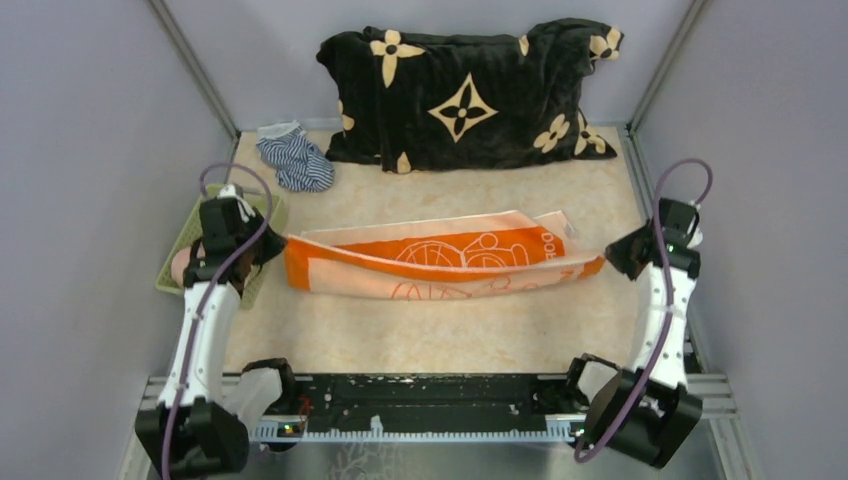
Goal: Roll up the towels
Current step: Flatten out the towel at the center of the board.
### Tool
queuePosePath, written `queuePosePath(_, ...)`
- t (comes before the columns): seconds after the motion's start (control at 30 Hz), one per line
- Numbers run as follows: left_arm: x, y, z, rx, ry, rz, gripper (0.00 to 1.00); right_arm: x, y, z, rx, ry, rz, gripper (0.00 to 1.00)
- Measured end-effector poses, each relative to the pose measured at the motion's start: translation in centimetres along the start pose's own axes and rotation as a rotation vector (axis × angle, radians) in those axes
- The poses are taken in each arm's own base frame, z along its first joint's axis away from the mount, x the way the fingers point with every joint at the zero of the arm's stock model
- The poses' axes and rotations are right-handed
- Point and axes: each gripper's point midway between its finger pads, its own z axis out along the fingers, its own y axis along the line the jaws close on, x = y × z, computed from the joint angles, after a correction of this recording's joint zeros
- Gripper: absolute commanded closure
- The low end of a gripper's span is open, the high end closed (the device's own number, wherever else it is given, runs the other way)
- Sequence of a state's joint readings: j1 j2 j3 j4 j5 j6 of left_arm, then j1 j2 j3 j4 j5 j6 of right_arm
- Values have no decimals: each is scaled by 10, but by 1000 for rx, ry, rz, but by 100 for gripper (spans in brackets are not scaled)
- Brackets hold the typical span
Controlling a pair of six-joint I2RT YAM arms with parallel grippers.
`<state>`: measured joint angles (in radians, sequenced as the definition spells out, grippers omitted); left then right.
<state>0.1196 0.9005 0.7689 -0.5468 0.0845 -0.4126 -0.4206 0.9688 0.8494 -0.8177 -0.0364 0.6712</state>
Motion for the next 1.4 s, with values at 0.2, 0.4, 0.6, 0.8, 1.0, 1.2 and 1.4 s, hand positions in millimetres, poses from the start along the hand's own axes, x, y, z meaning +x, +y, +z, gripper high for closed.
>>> queuePosePath(0.2,-137,-69,27,106,-146,48,100,-91,112,-2,-242,-22,19,100)
queuePosePath(0.4,-241,-143,11,319,-369,104,100,-199,228,-74,-562,-226,-84,100)
queuePosePath(0.6,-253,-155,-31,412,-528,140,100,-209,235,-137,-658,-389,-182,100)
queuePosePath(0.8,-192,-127,-46,405,-523,158,100,-150,172,-111,-540,-374,-176,100)
queuePosePath(1.0,-71,-73,0,294,-253,112,100,-58,97,-32,-293,-208,-214,100)
queuePosePath(1.2,51,-9,19,119,49,-49,100,20,-3,6,-23,-41,-209,100)
queuePosePath(1.4,91,14,20,24,145,-157,100,22,-30,6,96,-32,-149,100)
